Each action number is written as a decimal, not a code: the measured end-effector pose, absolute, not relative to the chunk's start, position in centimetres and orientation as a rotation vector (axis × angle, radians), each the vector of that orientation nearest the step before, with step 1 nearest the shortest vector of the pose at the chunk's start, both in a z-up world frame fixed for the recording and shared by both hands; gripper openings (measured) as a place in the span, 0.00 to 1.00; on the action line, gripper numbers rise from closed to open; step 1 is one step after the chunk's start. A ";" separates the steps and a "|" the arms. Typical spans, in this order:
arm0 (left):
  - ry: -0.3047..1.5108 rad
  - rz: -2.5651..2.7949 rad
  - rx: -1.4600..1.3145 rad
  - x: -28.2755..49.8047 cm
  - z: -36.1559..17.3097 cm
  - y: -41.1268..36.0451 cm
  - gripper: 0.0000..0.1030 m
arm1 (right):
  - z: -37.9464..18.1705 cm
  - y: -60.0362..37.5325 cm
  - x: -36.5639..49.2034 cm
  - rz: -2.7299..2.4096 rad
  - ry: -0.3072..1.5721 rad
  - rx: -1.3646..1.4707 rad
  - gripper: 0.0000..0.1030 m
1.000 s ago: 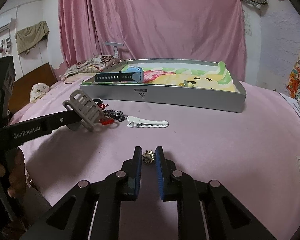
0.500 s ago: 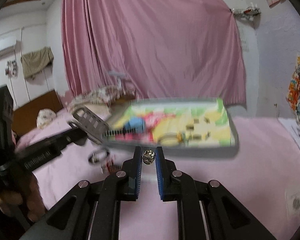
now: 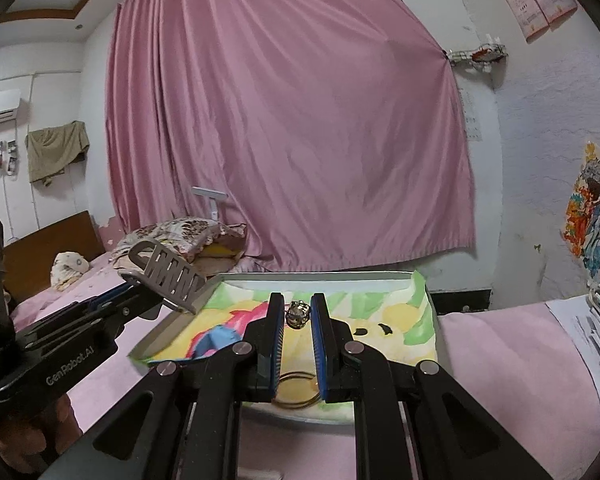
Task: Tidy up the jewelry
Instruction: 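Lower both items into the gray tray and open both grippers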
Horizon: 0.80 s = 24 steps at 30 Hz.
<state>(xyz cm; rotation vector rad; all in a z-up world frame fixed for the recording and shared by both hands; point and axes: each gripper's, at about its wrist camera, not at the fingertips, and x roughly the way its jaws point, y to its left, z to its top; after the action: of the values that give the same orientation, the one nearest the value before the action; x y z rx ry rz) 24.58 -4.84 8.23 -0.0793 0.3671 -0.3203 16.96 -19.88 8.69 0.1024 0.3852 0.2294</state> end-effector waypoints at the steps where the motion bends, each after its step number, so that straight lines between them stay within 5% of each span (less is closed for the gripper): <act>1: 0.383 -0.323 -0.075 25.1 8.0 -5.1 0.16 | 8.5 -20.0 17.6 0.226 0.395 0.106 0.12; 24: 0.930 -0.384 0.074 35.6 0.3 -11.4 0.17 | 0.6 -22.7 25.8 0.216 0.904 0.103 0.13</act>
<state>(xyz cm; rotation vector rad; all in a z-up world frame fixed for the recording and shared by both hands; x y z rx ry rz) 35.61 -11.43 0.25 0.0736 0.9305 -0.3841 25.82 -22.71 0.61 0.1035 0.9037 0.2159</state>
